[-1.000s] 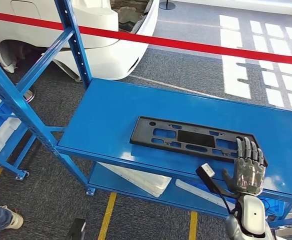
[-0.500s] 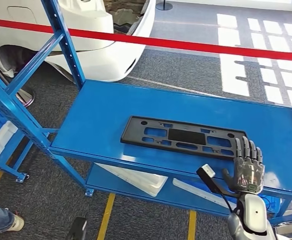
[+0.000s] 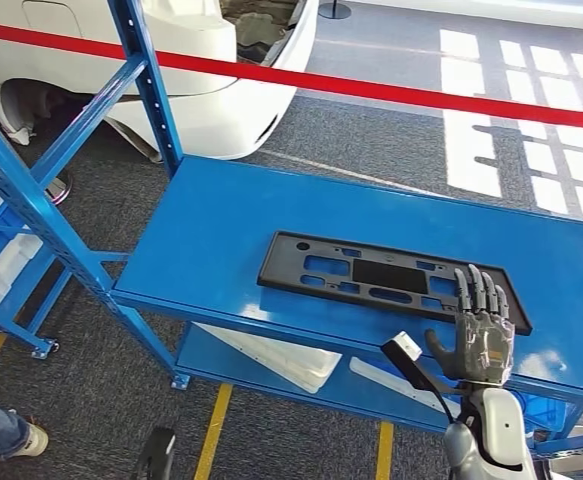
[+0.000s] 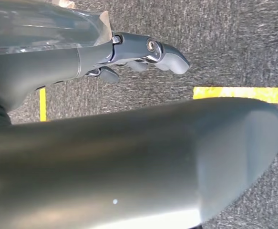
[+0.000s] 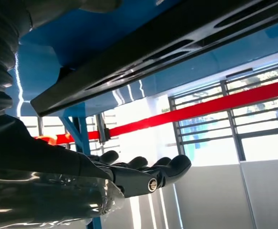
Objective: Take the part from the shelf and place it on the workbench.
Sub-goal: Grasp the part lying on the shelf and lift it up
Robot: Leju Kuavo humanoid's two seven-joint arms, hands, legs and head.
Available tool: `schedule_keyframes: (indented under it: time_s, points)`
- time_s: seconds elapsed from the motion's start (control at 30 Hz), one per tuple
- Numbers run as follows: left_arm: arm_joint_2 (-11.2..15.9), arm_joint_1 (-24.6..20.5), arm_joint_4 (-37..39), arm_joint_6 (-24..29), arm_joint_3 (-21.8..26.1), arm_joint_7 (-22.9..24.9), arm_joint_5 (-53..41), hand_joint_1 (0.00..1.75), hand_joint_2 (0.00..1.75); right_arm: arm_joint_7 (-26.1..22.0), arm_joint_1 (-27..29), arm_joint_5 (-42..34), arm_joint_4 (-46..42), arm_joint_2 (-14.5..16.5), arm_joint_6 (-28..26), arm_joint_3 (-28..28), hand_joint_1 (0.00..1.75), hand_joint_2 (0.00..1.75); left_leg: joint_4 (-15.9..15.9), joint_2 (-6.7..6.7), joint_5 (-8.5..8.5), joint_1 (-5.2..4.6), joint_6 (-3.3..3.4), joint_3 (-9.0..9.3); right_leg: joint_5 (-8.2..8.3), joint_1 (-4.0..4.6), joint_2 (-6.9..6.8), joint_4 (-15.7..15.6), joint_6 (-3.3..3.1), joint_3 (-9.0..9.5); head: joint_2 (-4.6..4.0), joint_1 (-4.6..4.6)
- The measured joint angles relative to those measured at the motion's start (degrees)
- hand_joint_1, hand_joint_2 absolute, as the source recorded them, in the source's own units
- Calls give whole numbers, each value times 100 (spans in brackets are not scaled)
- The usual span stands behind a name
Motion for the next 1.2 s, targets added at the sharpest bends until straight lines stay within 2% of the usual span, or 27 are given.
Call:
schedule_keyframes:
  time_s: [0.03, 0.07, 0.13, 0.2, 0.23, 0.3, 0.33, 0.37, 0.4, 0.43, 0.5, 0.53, 0.57, 0.67, 0.7, 0.77, 0.83, 0.87, 0.9, 0.93, 1.0, 1.03, 1.07, 1.1, 1.2]
  points:
    - [0, -5, 0, -1, 3, -6, -10, 0, 0, -19, -1, -13, -16, 2, -26, 1, 0, 175, 1, -1, -2, -6, -23, -3, 80, 11, 4, -261, -27, 117, 0, -3]
    - [0, -9, 0, -1, 6, -10, -19, 0, 0, -34, 3, -26, -24, 3, -49, 2, 0, 175, -1, -1, -2, -10, -50, -10, 93, 26, 9, -382, -57, 165, 0, -7]
    - [0, -13, 0, -1, 11, -16, -31, 0, 0, -52, 20, -50, -39, 4, -73, -2, 0, 175, -16, 0, 5, -5, -114, -14, 92, 42, 18, -402, -126, 163, 0, -10]
    - [1, -18, 0, 1, 14, -22, -31, 0, 0, -63, 27, -65, -62, 4, -87, -6, 0, 175, 77, 3, -90, 1, -165, -48, 123, 24, 12, -446, -210, 177, 0, -15]
    - [2, -21, 0, 1, 15, -27, -31, 0, 0, -68, 29, -71, -73, 5, -92, -7, 0, 175, 281, 5, -226, 1, -180, -135, 138, 11, 7, -470, -247, 185, 0, -19]
    - [3, -17, 0, 2, 18, -38, -31, 0, 0, -73, 41, -84, -77, 5, -99, -7, 0, 175, 1016, 7, -600, 4, -197, -463, 143, 11, -4, -480, -285, 188, 0, -22]
    - [4, -11, 0, 2, 20, -43, -31, 0, 0, -73, 52, -96, -74, 5, -98, -8, 0, 175, 1386, 7, -737, 5, -206, -633, 141, 14, -6, -477, -288, 188, 0, -21]
    - [7, -4, 0, 4, 23, -48, -30, 0, 0, -73, 60, -110, -72, 5, -97, -9, 0, 175, 1600, 7, -779, 5, -211, -735, 140, 17, -5, -474, -289, 189, 0, -21]
    - [10, -1, -1, 5, 25, -53, -30, 0, 0, -74, 63, -127, -71, 5, -96, -11, 0, 175, 1590, 8, -707, 5, -211, -737, 137, 18, -2, -469, -288, 191, 0, -21]
    - [16, -2, -2, 7, 27, -58, -30, 0, 0, -74, 64, -142, -70, 5, -94, -13, 0, 175, 1354, 9, -540, 6, -205, -634, 131, 18, 3, -461, -282, 195, 0, -22]
    - [33, -17, -4, 8, 33, -70, -30, 0, 0, -80, 59, -178, -68, 5, -69, -20, 0, 175, 555, 11, -153, 3, -176, -270, 101, 31, 13, -423, -248, 192, 0, -23]
    - [40, -28, -4, 8, 37, -79, -30, 0, 0, -85, 55, -202, -63, 4, -34, -25, 0, 175, 256, 11, -45, -1, -158, -136, 88, 41, 17, -401, -221, 180, 0, -20]
    - [45, -36, -5, 8, 44, -90, -30, 0, 0, -90, 51, -236, -55, 3, 19, -32, 0, 175, 85, 10, -4, -9, -140, -63, 79, 51, 19, -385, -194, 167, 0, -17]
    - [52, -48, -7, 8, 81, -117, -26, 0, 0, -105, 32, -342, -8, -5, 202, -67, 0, 175, 32, 3, -2, -24, -65, -52, 66, 39, 17, -373, -112, 159, 0, -14]
    - [56, -55, -8, 8, 95, -122, -25, 0, 0, -115, 20, -367, 10, -12, 245, -81, 0, 175, 23, 4, 7, -15, -33, -48, 7, 32, 13, -307, -79, 138, 0, -11]
    - [60, -71, -10, 7, 112, -133, -25, 0, 0, -133, -10, -400, 49, -31, 301, -111, 0, 175, 10, 7, 20, 7, 11, -43, -274, 18, 5, 144, -19, -52, 0, -4]
    - [62, -73, -11, 4, 120, -145, -25, 0, 0, -145, -31, -427, 109, -55, 357, -136, 0, 175, 11, 11, 18, 8, 26, -44, -616, 7, 3, 914, 19, -405, 0, -3]
    - [64, -72, -11, 4, 123, -152, -25, 0, 0, -150, -35, -445, 145, -70, 393, -144, 0, 175, 11, 11, 17, 8, 27, -42, -686, 4, 3, 1182, 31, -535, 0, -4]
    - [66, -71, -11, 4, 127, -161, -24, 0, 0, -155, -41, -464, 184, -89, 432, -152, 0, 175, 12, 9, 16, 8, 28, -39, -643, 3, 3, 1243, 37, -567, 0, -4]
    - [68, -73, -11, 3, 129, -169, -23, 0, 0, -160, -53, -482, 221, -111, 467, -158, 0, 175, 12, 6, 14, 8, 27, -32, -494, 2, 3, 1061, 34, -488, 0, -4]
    - [70, -79, -11, 2, 133, -186, -22, 0, 0, -180, -100, -524, 290, -168, 513, -168, 0, 175, 12, 0, 7, 4, 14, -17, -96, 6, 4, 260, 5, -117, 0, -3]
    - [72, -83, -11, 1, 136, -191, -23, 0, 0, -192, -129, -543, 328, -195, 521, -173, 0, 175, 14, -1, 2, -4, -1, -19, 31, 16, 7, -90, -24, 39, 0, -4]
    - [74, -86, -11, 0, 140, -196, -22, 0, 0, -202, -153, -559, 366, -220, 523, -180, 0, 175, 15, -1, 1, -11, -22, -25, 92, 28, 12, -306, -50, 131, 0, -6]
    - [76, -85, -11, -1, 146, -198, -22, 0, 0, -210, -172, -574, 403, -241, 522, -189, 0, 175, 11, -1, 2, -14, -50, -30, 90, 43, 17, -386, -81, 161, 0, -9]
    - [91, -86, -12, 1, 165, -213, -15, 0, 0, -232, -226, -592, 479, -284, 521, -215, 0, 175, 26, 3, -40, -2, -146, -28, 117, 36, 16, -435, -185, 174, 0, -15]
